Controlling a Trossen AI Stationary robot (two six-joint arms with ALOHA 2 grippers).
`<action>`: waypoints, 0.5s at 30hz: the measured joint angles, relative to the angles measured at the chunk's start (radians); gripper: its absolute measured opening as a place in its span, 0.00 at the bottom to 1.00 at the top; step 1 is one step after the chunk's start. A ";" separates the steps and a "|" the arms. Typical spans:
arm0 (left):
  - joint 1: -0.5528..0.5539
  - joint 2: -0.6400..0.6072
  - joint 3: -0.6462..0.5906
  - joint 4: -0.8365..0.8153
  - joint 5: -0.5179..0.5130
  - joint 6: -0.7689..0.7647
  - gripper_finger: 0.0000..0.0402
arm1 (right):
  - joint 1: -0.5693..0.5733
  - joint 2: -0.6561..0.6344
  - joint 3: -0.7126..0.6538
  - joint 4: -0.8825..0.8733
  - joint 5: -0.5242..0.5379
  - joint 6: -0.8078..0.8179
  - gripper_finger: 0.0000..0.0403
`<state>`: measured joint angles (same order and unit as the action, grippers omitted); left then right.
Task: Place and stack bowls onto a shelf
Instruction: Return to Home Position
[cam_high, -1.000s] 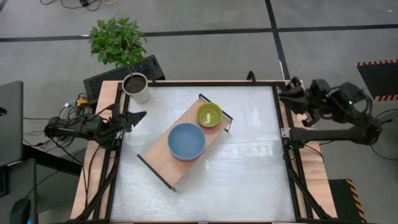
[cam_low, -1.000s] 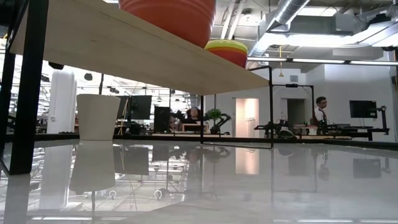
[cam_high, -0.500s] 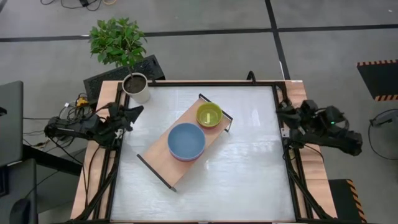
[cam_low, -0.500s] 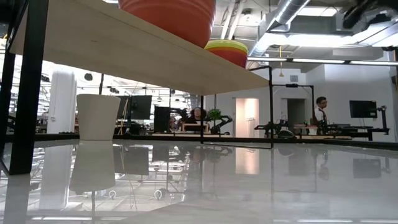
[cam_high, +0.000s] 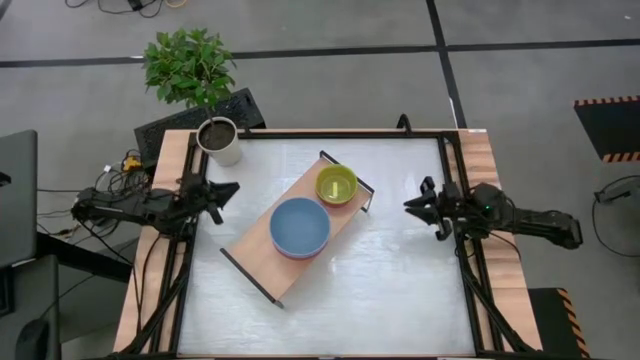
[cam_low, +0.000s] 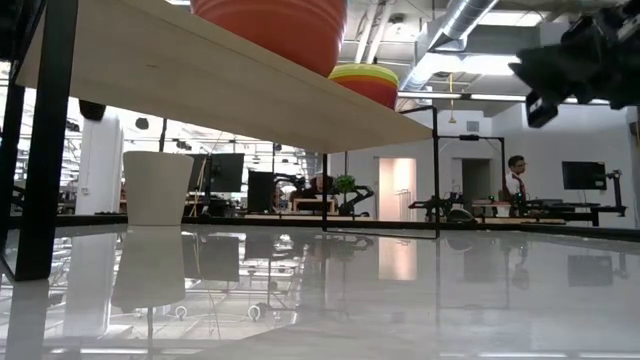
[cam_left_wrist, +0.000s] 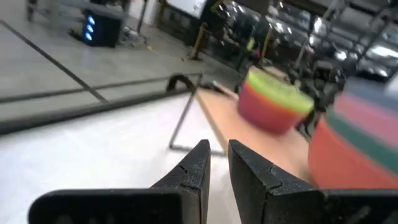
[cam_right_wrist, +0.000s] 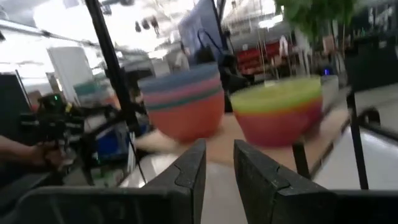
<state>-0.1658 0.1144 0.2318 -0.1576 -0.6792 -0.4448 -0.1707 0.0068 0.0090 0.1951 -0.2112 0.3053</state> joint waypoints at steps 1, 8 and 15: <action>0.000 -0.005 -0.025 0.011 0.014 0.001 0.11 | 0.000 -0.002 0.000 -0.026 0.000 0.000 0.27; -0.002 -0.018 -0.220 0.286 0.062 0.037 0.11 | -0.004 -0.003 0.000 -0.069 0.001 -0.064 0.27; -0.002 -0.025 -0.220 0.247 0.074 0.071 0.11 | -0.019 -0.001 -0.001 -0.132 0.011 -0.068 0.27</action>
<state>-0.1680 0.0895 0.0120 0.0898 -0.6056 -0.3737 -0.1896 0.0055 0.0078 0.0633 -0.1997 0.2370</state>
